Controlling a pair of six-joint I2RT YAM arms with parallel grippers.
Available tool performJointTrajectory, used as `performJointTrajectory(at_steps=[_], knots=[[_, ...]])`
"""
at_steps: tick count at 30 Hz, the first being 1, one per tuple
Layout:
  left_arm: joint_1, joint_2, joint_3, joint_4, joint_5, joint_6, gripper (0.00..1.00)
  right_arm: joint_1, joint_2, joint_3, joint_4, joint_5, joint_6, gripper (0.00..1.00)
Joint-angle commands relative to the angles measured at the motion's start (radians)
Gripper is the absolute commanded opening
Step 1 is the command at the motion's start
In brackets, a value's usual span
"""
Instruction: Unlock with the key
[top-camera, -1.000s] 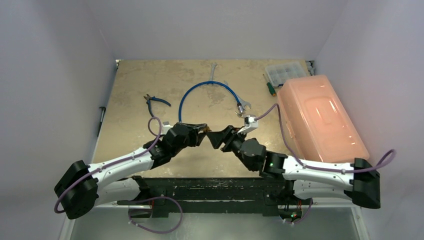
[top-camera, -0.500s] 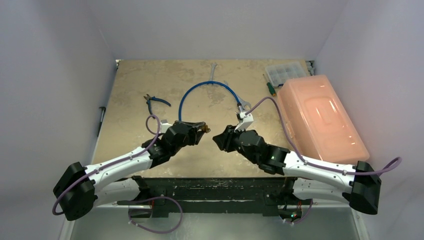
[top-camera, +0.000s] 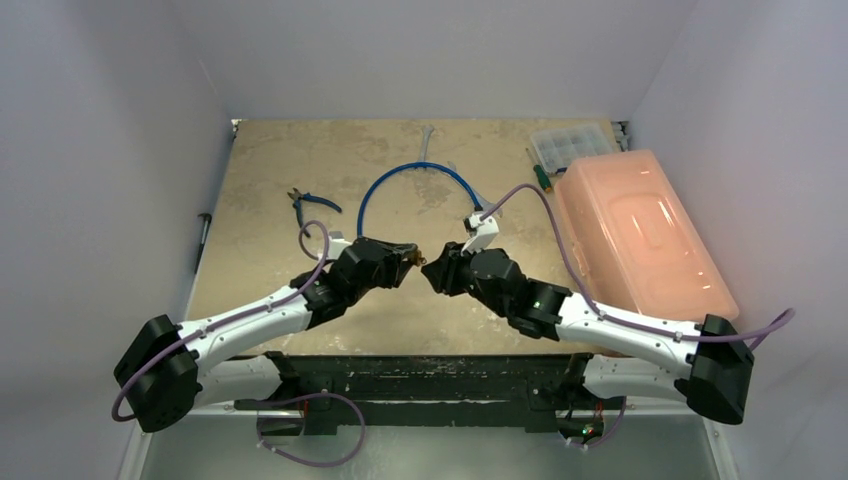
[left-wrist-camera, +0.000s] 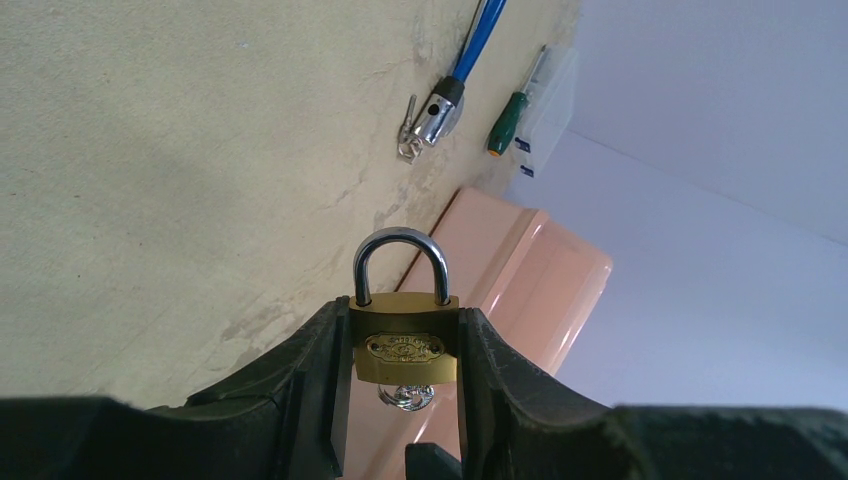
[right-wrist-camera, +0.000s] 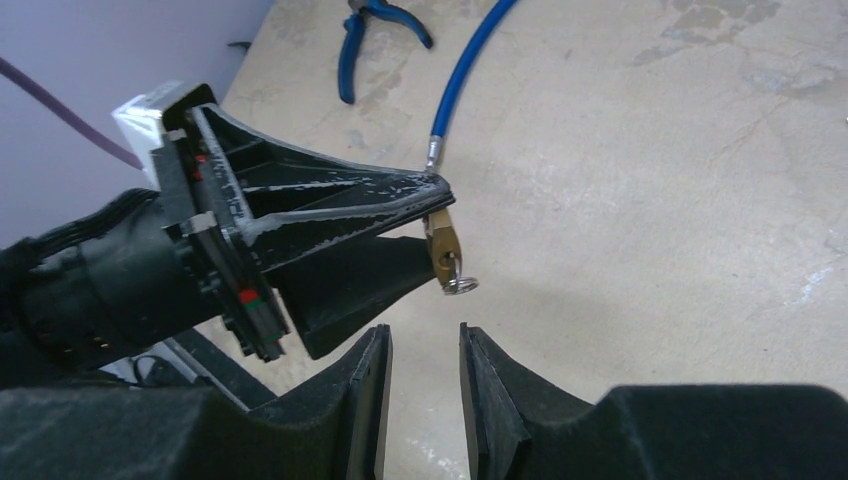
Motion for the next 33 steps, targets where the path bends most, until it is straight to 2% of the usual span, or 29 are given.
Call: performJointTrajectory(at_steps=[1,12,28,33], knots=[[-0.003,0.003,0.052,0.04,0.01,0.034,0.0,-0.023,0.023,0.037,0.028,-0.019,-0.039,0.37],[-0.003,0.02,0.062,0.051,0.019,0.056,0.0,-0.065,0.056,0.026,0.082,-0.07,-0.054,0.33],[-0.003,0.035,0.066,0.054,0.028,0.061,0.0,-0.08,0.1,0.018,0.113,-0.096,-0.045,0.14],[-0.003,0.041,0.064,0.06,0.035,0.058,0.0,-0.084,0.101,0.022,0.109,-0.096,-0.05,0.13]])
